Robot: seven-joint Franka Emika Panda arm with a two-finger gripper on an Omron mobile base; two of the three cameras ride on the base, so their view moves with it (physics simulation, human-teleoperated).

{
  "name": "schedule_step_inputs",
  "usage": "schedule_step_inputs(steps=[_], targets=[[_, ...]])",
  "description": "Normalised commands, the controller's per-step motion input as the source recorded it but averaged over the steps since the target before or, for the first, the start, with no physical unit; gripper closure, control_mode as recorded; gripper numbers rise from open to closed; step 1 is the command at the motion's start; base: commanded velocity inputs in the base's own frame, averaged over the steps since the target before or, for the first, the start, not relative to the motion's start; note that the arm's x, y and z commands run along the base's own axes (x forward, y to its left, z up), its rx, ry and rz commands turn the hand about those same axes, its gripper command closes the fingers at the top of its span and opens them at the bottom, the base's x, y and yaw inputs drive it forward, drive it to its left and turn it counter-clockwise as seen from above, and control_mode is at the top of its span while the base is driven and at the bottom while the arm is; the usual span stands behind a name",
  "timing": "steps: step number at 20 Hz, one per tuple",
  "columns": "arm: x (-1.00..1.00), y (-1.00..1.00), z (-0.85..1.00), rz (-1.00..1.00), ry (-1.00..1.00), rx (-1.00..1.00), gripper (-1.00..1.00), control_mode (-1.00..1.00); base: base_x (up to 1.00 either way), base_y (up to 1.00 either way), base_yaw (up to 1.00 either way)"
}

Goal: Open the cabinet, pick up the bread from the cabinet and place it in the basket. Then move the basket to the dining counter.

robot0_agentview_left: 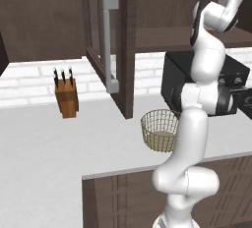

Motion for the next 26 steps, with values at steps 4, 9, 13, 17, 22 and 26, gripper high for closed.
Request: schedule_step_inputs(steps=[4,9,13,17,22,26], targets=[[0.06,0.05,-0.27,0.01,-0.02,0.01,1.0,-1.0,0.0,0.0,0.0],[0.22,0.21,-0.19,0.03,-0.15,0.0,1.0,-1.0,0.0,0.0,0.0],[0.16,0.0,-0.22,0.0,-0.21,0.0,1.0,-1.0,0.0,0.0,0.0],[0.0,-0.07,-0.39,0.0,-0.2,0.11,1.0,-1.0,0.0,0.0,0.0],[-0.34,-0.03,-0.03,0.0,-0.33,0.2,1.0,-1.0,0.0,0.0,0.0],[-0.77,0.0,0.15,0.0,-0.34,0.12,1.0,-1.0,0.0,0.0,0.0]])
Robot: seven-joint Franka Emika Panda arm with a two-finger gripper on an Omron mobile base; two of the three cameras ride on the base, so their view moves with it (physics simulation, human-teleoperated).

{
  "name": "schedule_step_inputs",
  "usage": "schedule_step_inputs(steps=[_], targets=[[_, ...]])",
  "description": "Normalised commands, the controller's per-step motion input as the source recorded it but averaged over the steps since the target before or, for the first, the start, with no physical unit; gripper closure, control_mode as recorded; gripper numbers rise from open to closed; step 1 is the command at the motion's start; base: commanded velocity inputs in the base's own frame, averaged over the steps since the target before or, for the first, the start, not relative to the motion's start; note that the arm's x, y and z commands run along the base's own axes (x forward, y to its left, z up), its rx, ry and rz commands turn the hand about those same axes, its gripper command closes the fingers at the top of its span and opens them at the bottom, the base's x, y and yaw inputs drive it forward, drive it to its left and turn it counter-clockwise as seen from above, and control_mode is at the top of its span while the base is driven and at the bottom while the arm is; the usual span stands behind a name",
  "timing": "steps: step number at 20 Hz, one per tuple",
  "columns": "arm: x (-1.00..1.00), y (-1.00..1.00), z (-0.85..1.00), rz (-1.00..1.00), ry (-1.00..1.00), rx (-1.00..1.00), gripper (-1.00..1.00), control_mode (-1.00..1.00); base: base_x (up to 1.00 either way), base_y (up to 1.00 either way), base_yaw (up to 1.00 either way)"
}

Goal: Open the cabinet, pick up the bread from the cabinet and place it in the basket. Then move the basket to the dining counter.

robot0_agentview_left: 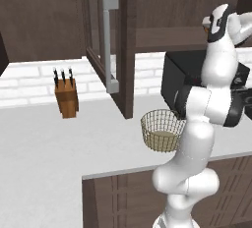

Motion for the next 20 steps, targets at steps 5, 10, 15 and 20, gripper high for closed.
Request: schedule_step_inputs(steps=[5,10,15,20], targets=[[-0.96,0.29,0.13,0.0,-0.18,0.02,1.0,-1.0,0.0,0.0,0.0],[-1.0,0.47,0.51,0.0,-0.05,0.0,1.0,-1.0,0.0,0.0,0.0],[-1.0,0.61,0.89,0.0,0.0,0.0,1.0,-1.0,0.0,0.0,0.0],[-1.0,0.41,0.01,0.0,0.09,-0.07,1.0,-1.0,0.0,0.0,0.0]])
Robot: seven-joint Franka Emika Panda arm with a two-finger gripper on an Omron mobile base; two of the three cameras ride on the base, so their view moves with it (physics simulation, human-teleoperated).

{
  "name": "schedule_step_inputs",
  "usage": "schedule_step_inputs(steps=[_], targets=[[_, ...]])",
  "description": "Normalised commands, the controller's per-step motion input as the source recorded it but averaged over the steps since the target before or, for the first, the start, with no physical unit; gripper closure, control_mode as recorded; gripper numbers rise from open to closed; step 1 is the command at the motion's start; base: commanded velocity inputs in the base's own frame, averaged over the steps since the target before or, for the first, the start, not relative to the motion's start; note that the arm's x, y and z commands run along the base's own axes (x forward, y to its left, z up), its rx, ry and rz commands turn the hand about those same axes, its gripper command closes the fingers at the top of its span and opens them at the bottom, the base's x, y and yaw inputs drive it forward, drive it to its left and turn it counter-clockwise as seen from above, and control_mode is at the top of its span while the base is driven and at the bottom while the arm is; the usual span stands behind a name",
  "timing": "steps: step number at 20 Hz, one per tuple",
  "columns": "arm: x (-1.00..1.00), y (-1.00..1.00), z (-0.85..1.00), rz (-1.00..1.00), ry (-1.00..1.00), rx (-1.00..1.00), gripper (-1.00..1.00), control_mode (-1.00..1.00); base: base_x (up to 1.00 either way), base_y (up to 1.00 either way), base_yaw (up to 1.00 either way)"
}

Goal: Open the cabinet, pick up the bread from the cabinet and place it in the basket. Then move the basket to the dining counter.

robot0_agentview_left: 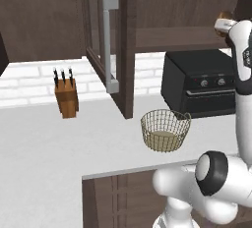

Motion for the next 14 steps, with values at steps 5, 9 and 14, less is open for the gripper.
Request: schedule_step_inputs(steps=[5,9,14], targets=[[-1.0,0.13,-0.3,0.0,0.04,-0.08,1.0,-1.0,0.0,0.0,0.0],[-1.0,0.2,-0.01,0.0,0.26,-0.07,1.0,-1.0,0.0,0.0,0.0],[-0.87,0.38,-0.34,0.01,0.48,-0.08,1.0,-1.0,0.0,0.0,0.0]])
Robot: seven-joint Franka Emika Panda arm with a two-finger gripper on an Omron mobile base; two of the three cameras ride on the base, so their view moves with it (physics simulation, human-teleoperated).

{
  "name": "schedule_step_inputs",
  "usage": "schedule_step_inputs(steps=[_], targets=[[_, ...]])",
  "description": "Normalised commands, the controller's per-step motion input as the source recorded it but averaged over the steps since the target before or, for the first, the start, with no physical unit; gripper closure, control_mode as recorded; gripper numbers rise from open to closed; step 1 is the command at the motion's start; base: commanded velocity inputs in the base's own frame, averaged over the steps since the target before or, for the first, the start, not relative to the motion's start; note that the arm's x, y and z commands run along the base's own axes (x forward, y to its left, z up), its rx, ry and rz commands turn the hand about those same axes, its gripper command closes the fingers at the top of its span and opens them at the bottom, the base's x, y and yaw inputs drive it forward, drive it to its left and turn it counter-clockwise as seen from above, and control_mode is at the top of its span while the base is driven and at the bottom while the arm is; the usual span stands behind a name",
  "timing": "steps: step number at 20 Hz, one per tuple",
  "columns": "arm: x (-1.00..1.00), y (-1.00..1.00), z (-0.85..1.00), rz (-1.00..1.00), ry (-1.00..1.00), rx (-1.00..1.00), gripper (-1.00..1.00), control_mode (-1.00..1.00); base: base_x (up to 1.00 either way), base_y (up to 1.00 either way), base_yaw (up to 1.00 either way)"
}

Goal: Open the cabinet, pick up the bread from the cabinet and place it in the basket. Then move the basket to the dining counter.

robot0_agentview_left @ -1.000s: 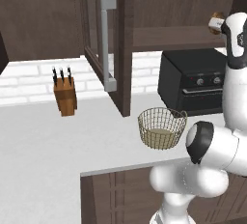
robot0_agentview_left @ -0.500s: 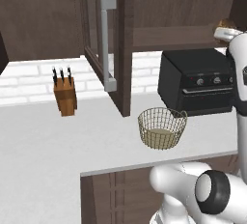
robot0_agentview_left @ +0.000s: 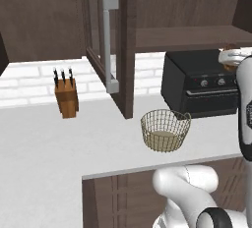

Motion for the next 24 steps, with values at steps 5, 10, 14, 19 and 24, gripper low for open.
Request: schedule_step_inputs(steps=[5,10,14,19,24], targets=[[-0.31,0.32,-0.89,0.08,0.49,-0.14,1.0,-1.0,0.0,0.0,0.0],[0.0,0.33,-1.0,0.09,0.4,-0.19,1.0,-1.0,0.0,0.0,0.0],[0.48,0.27,-0.92,0.02,0.11,-0.05,1.0,-1.0,0.0,0.0,0.0],[0.4,0.39,-0.39,0.01,0.0,0.0,1.0,-1.0,0.0,0.0,0.0],[0.34,0.31,-0.51,0.03,0.02,0.02,1.0,-1.0,0.0,0.0,0.0]])
